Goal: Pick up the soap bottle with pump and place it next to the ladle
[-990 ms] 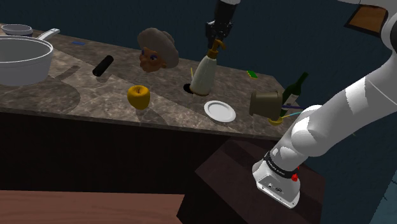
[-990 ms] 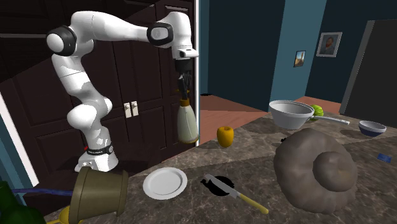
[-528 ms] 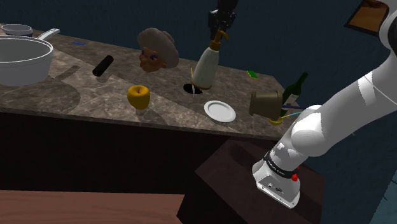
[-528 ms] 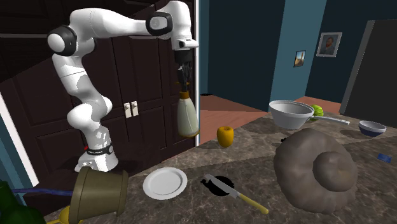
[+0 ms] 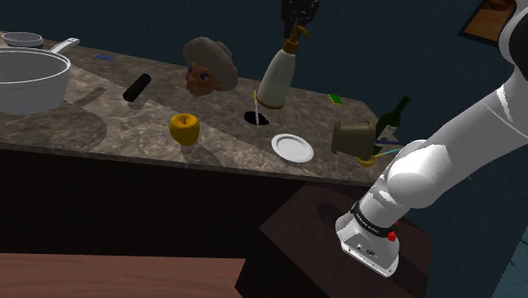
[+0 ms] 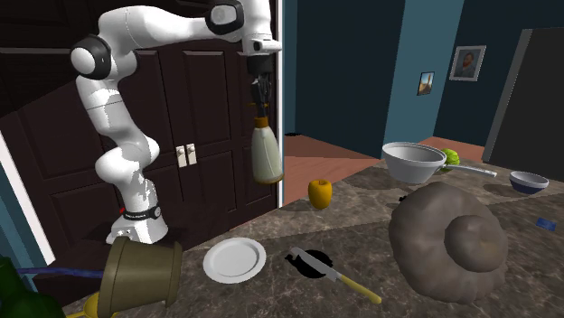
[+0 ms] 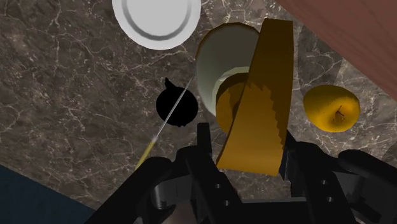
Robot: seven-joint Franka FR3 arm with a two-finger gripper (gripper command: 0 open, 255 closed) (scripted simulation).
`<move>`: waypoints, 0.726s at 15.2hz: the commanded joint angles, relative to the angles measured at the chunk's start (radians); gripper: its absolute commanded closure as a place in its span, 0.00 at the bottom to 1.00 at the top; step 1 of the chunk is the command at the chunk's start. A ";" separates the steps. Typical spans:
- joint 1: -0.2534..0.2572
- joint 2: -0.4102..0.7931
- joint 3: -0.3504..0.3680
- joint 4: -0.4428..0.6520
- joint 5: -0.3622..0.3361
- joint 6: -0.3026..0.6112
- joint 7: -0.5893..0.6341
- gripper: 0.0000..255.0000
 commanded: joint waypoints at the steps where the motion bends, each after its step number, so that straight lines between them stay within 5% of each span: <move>1: 0.000 0.012 0.001 0.040 0.000 -0.027 -0.001 1.00; 11: 0.000 0.079 0.003 0.255 -0.002 -0.176 -0.009 1.00</move>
